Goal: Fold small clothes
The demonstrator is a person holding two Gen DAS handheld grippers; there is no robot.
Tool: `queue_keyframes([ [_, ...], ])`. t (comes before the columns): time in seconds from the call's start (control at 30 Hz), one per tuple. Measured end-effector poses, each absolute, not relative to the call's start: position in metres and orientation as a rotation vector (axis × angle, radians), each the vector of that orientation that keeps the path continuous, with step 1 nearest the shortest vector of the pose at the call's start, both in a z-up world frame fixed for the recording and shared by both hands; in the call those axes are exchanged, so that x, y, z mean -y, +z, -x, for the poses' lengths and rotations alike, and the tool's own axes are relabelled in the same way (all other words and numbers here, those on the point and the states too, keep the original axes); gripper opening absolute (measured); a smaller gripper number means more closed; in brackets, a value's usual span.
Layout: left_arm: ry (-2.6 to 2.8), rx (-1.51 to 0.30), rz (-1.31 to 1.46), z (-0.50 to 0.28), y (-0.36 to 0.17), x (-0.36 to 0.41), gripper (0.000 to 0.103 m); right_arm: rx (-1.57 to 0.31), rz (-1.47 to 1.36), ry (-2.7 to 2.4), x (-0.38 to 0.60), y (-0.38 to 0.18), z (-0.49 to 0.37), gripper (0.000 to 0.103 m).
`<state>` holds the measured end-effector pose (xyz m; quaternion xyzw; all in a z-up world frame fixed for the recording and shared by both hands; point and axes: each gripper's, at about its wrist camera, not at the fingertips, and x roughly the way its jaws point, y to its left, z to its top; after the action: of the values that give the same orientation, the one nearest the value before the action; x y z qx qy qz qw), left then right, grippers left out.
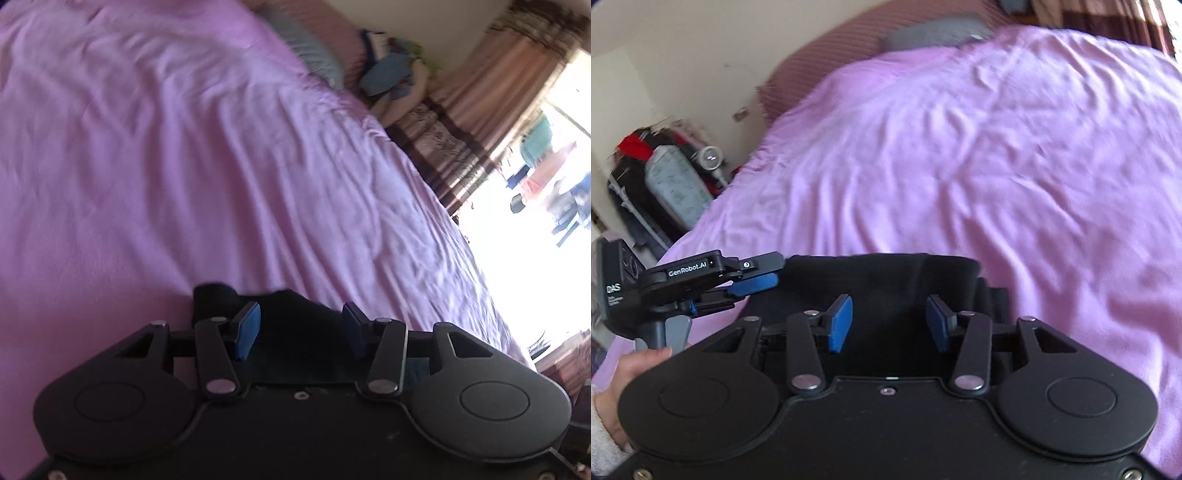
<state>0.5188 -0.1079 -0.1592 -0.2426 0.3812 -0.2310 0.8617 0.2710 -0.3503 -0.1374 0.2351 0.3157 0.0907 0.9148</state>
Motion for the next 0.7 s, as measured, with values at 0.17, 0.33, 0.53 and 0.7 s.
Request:
queue_keyframes([
  [0.17, -0.471, -0.817, 0.540, -0.528, -0.179, 0.101, 0.052, -0.631, -0.535, 0.188, 0.355, -0.148, -0.268, 0.039],
  [0.33, -0.494, -0.739, 0.525, -0.489, -0.135, 0.092, 0.050, -0.605, -0.511, 0.183, 0.351, -0.123, -0.250, 0.043],
  [0.53, -0.639, -0.678, 0.606, -0.371, -0.089, 0.073, 0.052, -0.439, -0.477, 0.320, 0.344, -0.079, -0.150, 0.054],
  [0.7, -0.728, -0.699, 0.597, -0.268, -0.086, 0.091, 0.054, -0.454, -0.371, 0.283, 0.325, -0.081, -0.080, 0.068],
])
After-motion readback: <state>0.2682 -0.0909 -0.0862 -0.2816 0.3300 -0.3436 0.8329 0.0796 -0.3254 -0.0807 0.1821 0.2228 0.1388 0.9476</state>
